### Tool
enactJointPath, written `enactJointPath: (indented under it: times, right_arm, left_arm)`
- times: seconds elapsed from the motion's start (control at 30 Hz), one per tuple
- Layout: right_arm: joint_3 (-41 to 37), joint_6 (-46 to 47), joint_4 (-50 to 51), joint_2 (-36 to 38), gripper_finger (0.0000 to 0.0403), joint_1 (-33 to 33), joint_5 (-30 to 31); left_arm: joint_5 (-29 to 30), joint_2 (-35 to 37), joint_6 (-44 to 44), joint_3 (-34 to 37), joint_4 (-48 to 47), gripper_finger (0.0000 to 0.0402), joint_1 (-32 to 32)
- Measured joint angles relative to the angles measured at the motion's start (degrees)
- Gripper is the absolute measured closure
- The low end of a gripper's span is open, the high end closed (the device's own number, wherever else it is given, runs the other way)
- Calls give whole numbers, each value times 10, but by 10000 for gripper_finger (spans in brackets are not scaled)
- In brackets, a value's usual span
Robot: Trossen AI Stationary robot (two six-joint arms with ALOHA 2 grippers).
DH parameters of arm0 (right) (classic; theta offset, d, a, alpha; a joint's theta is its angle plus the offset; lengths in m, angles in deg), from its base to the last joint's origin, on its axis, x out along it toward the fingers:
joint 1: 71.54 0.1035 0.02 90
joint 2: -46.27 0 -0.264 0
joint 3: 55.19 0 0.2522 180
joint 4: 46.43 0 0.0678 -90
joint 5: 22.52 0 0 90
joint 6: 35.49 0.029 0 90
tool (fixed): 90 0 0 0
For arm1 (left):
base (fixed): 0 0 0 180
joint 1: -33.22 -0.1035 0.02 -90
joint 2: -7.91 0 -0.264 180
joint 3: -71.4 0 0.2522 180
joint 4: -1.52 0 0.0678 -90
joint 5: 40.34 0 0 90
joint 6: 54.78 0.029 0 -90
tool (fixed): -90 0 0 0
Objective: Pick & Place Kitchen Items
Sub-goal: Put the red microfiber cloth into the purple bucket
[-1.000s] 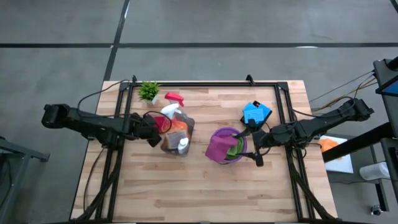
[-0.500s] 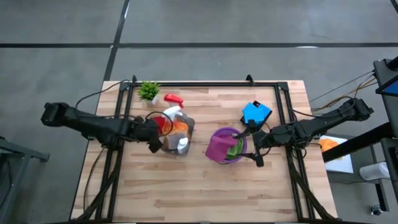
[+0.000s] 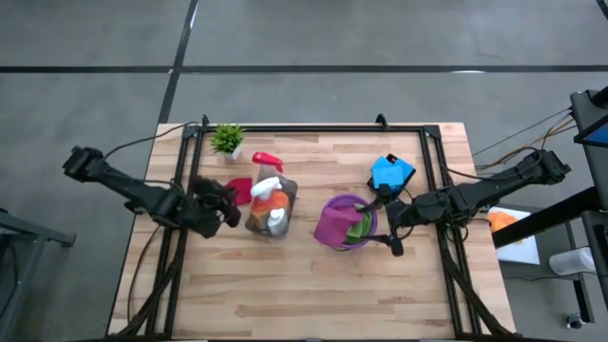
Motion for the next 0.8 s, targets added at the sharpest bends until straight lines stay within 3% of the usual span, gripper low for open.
enactJointPath:
  times: [0.27, 0.43, 0.8]
  right_arm:
    - [0, 0, -2, 0, 64, 1, 0]
    - [0, 0, -2, 0, 64, 1, 0]
    - [0, 0, -2, 0, 64, 1, 0]
  left_arm:
    - [-34, -4, -21, 64, 0, 370, -81]
    - [-92, -4, -10, 87, 3, 396, -134]
    - [-203, -4, 14, 116, 3, 396, -193]
